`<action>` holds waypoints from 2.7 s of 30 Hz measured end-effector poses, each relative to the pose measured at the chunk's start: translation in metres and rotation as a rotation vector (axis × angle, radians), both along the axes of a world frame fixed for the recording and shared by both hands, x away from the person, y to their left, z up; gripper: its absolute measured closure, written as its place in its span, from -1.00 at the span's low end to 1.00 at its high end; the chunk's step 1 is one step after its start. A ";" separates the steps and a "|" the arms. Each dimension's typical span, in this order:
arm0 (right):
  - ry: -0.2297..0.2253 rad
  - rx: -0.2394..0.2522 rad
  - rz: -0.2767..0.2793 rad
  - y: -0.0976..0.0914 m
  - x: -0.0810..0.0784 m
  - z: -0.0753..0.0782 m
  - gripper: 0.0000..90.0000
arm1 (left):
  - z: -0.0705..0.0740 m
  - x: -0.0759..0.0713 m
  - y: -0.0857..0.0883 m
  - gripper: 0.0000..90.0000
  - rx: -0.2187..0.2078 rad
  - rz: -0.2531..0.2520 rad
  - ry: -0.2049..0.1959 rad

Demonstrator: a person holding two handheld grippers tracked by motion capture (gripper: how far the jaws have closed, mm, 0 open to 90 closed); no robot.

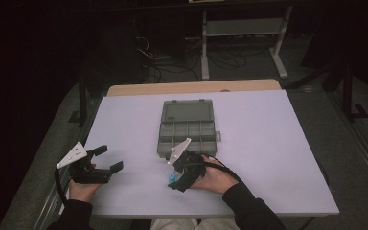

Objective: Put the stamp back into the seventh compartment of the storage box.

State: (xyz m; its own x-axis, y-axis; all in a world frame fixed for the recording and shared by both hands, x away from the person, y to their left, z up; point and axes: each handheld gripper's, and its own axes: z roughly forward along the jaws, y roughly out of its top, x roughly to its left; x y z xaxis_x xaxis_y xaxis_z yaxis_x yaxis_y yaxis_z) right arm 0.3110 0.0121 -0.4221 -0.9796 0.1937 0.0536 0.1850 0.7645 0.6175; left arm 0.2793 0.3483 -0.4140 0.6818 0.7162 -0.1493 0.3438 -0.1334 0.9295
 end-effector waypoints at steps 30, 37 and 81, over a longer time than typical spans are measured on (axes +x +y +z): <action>0.025 -0.010 0.020 0.001 0.003 0.003 0.58 | 0.000 0.000 0.000 -1.00 -0.001 0.000 0.000; 0.029 0.010 0.009 -0.003 0.004 0.007 0.58 | 0.000 0.000 0.000 -1.00 -0.001 0.001 0.000; -0.064 0.049 -0.089 -0.037 0.040 0.067 0.59 | 0.000 0.000 0.000 -1.00 0.002 0.004 0.001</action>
